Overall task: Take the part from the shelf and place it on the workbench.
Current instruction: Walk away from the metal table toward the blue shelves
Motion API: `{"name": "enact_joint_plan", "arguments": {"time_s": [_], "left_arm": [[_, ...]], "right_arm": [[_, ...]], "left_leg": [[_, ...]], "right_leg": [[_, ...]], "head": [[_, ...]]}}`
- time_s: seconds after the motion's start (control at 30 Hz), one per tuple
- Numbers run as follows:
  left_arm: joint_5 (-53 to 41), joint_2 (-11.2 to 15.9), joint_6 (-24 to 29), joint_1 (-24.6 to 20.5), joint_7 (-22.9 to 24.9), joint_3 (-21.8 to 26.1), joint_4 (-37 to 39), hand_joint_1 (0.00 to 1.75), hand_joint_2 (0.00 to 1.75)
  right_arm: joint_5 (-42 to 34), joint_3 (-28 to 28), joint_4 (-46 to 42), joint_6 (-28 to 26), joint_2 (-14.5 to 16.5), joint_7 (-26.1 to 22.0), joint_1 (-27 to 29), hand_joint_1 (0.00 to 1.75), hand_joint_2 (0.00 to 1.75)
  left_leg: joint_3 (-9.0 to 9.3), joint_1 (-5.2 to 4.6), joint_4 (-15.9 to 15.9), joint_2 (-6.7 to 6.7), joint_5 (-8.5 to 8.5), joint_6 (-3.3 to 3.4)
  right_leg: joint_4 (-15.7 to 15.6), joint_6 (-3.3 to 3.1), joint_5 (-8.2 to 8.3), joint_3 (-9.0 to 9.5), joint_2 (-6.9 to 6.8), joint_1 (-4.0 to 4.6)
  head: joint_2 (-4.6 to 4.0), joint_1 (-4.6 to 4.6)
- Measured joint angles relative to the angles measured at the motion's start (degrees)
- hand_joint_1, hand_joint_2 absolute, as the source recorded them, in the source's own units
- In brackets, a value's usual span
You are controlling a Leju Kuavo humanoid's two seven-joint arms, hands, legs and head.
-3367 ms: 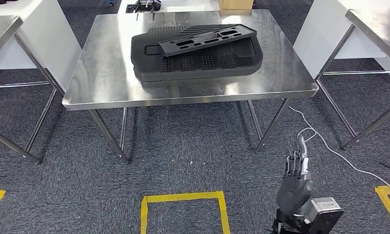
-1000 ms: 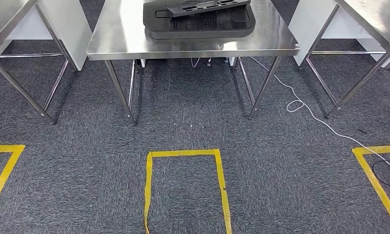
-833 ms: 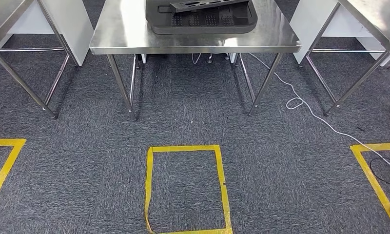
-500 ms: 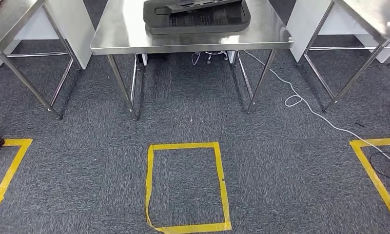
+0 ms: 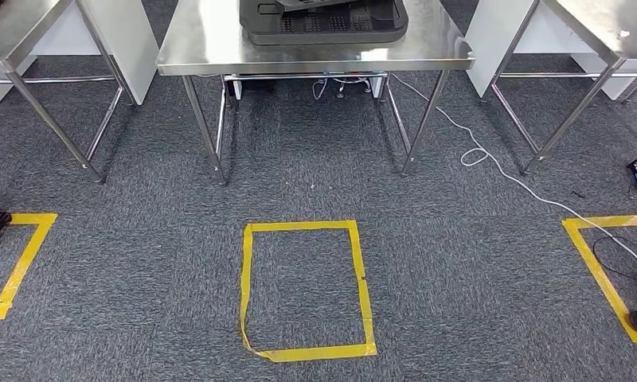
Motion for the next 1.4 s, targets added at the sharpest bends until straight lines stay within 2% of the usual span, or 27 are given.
{"name": "enact_joint_plan", "arguments": {"time_s": [0.07,0.13,0.17,0.2,0.23,0.3,0.33,0.37,0.43,0.53,0.57,0.67,0.8,1.33,1.4], "left_arm": [[-0.3,0.0,0.2,0.0,-0.1,0.1,0.0,0.0,0.0],[-0.4,0.0,0.4,0.0,-0.2,0.1,0.0,0.0,0.0],[-0.4,0.0,0.4,0.0,-0.1,0.1,0.0,0.0,0.0],[-0.5,0.0,0.4,0.0,-0.1,0.1,0.0,0.0,0.0],[-0.5,0.0,0.4,0.1,-0.1,0.1,0.0,0.0,0.0],[-0.5,0.0,0.4,0.0,-0.1,0.1,0.0,0.0,0.0],[-0.6,0.0,0.4,0.0,-0.1,0.1,0.0,0.0,0.0],[-0.6,0.0,0.4,0.0,-0.1,0.1,0.0,0.0,0.0],[-0.6,-0.1,0.4,0.0,-0.1,0.2,0.0,0.0,0.0],[-0.6,-0.1,0.5,0.0,-0.1,0.3,0.0,0.0,0.0],[-0.6,-0.1,0.5,0.0,-0.1,0.4,0.0,0.0,0.0],[-0.6,-0.1,0.6,0.0,0.0,0.4,0.0,0.0,0.0],[-0.7,-0.1,0.6,0.0,0.0,0.6,0.0,0.0,0.0],[-0.7,-0.1,0.7,0.0,0.0,1.0,0.0,0.0,0.0],[-0.7,-0.1,0.7,0.0,0.0,1.0,0.0,0.0,0.0]], "right_arm": [[0.1,0.0,0.0,0.0,0.1,0.1,0.0,0.0,0.0],[0.2,0.0,0.0,-0.1,0.1,0.1,0.0,0.0,0.0],[0.2,0.0,0.0,-0.1,0.1,0.2,0.0,0.0,0.0],[0.2,0.0,0.0,-0.1,0.1,0.2,0.1,0.0,0.0],[0.2,0.0,0.0,-0.1,0.1,0.3,0.1,0.0,0.0],[0.3,0.0,0.0,-0.3,0.0,0.2,0.0,0.0,0.0],[0.4,0.0,0.0,-0.4,0.0,0.1,-0.2,0.0,0.0],[0.5,0.0,0.0,-0.4,0.0,0.1,-0.3,0.0,0.0],[0.6,0.0,0.0,-0.5,0.0,0.0,-0.2,0.0,0.0],[0.6,0.0,0.0,-0.7,0.0,-0.1,-0.1,0.0,0.0],[0.6,0.0,0.0,-0.7,0.0,-0.1,-0.1,0.0,0.0],[0.6,0.0,0.0,-0.8,0.0,-0.1,0.0,0.0,0.0],[0.6,0.0,0.0,-0.8,0.1,-0.1,-0.1,0.0,0.0],[0.7,0.0,0.0,-0.9,0.2,-0.1,-0.1,0.0,0.0],[0.7,0.0,0.0,-0.9,0.3,-0.1,-0.1,0.0,0.0]], "left_leg": [[-1.34,0.11,-0.1,0.17,1.06,0.99],[-2.79,0.09,-0.1,0.28,2.09,1.23],[-3.46,0.08,-0.1,0.35,2.59,1.17],[-4.05,0.09,0.0,0.4,3.05,1.07],[-4.56,0.12,0.0,0.41,3.49,0.95],[-5.13,0.09,0.0,0.41,4.27,0.54],[-5.25,0.01,0.0,0.44,4.6,0.23],[-5.27,-0.05,0.0,0.49,4.89,-0.11],[-5.26,-0.06,-0.2,0.58,5.31,-0.74],[-5.27,-0.04,-0.8,0.53,5.45,0.41],[-5.27,0.04,-1.0,0.52,5.75,0.6],[-5.22,0.26,-1.6,0.49,6.87,-0.63],[-5.22,0.28,-1.9,0.45,7.28,-1.08],[-5.41,0.09,-1.9,0.44,7.3,-1.09],[-5.41,-0.1,-1.9,0.41,7.25,-0.7]], "right_leg": [[5.0,-0.26,-3.29,-2.51,0.06,-0.11],[12.3,-0.51,-7.19,-5.14,0.08,-0.2],[14.5,-0.35,-8.23,-5.44,0.08,-0.25],[14.5,-0.03,-8.47,-4.58,0.08,-0.32],[12.0,0.37,-7.97,-2.37,0.07,-0.38],[3.2,0.86,-6.37,3.89,0.05,-0.41],[-0.4,0.81,-5.73,6.18,0.05,-0.28],[-2.4,0.6,-5.43,7.36,0.06,-0.12],[-3.1,0.04,-4.99,7.45,0.08,0.17],[-3.6,-0.09,-4.26,7.29,0.07,0.14],[-3.6,-0.16,-4.09,7.17,0.07,0.23],[-3.5,-0.63,-3.8,6.89,0.06,0.47],[-3.4,-0.88,-3.64,6.73,0.04,0.52],[-3.4,-0.82,-3.61,6.54,0.04,0.25],[-3.8,-0.48,-3.39,6.69,0.02,-0.05]], "head": [[0.0,0.19],[0.0,0.33],[0.0,0.33],[0.0,0.34],[0.0,0.34],[0.0,0.34],[0.0,0.28],[0.0,0.22],[0.0,0.12],[0.0,0.09],[0.0,0.07],[0.0,0.06],[0.0,0.06],[0.0,0.09],[0.0,0.07]]}}
